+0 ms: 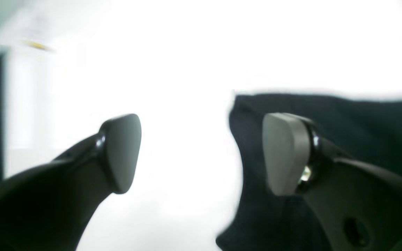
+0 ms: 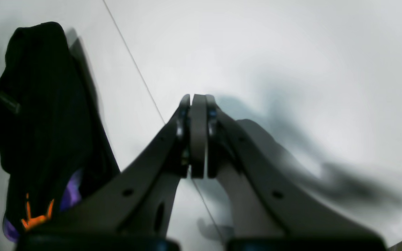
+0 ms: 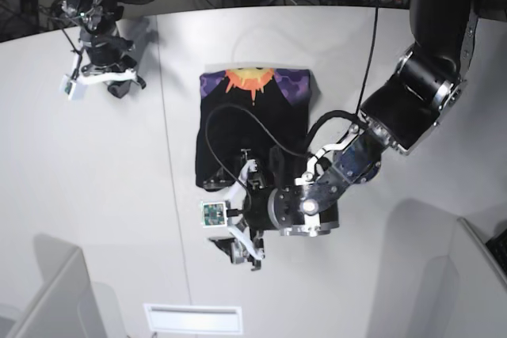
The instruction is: Fold the T-shirt properly
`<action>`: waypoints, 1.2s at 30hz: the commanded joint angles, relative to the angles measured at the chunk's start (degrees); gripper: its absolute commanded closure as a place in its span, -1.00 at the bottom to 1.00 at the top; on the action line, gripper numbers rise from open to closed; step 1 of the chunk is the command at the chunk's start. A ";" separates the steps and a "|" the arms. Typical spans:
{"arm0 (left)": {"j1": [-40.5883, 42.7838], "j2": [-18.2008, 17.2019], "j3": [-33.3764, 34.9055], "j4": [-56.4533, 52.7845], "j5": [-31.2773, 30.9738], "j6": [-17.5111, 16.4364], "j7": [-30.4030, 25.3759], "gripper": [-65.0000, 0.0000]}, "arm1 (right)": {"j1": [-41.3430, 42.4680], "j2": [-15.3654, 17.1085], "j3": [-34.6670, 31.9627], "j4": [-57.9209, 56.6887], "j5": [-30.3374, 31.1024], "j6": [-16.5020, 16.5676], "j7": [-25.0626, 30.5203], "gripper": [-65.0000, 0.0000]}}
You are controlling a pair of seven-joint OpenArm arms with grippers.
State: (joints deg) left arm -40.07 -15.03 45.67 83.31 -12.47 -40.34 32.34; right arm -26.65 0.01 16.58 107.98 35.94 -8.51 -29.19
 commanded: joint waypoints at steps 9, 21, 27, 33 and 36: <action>23.33 -7.61 -34.55 25.84 0.03 0.34 -0.91 -0.58 | -2.93 6.19 -1.41 1.33 0.23 0.82 10.16 1.00; 55.42 -15.87 -61.98 27.24 0.03 0.34 -8.91 -0.58 | -13.30 16.12 -6.69 1.42 -5.75 9.61 23.34 1.00; 73.00 -19.13 -67.60 24.87 4.16 0.34 -25.88 -0.58 | -19.89 15.51 -6.51 1.42 -22.19 12.78 28.97 1.00; 88.82 -18.60 -70.68 25.22 8.21 0.34 -29.57 -0.58 | -27.89 14.71 -6.07 1.42 -28.25 14.18 32.40 1.00; 96.12 -17.28 -72.00 25.22 8.12 0.34 -30.62 -0.58 | -32.47 14.71 -6.34 1.42 -30.80 14.18 32.13 1.00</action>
State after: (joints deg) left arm 55.48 -31.94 -25.82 107.68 -3.44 -40.36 3.16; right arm -58.24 14.26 10.00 108.42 4.97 5.69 1.61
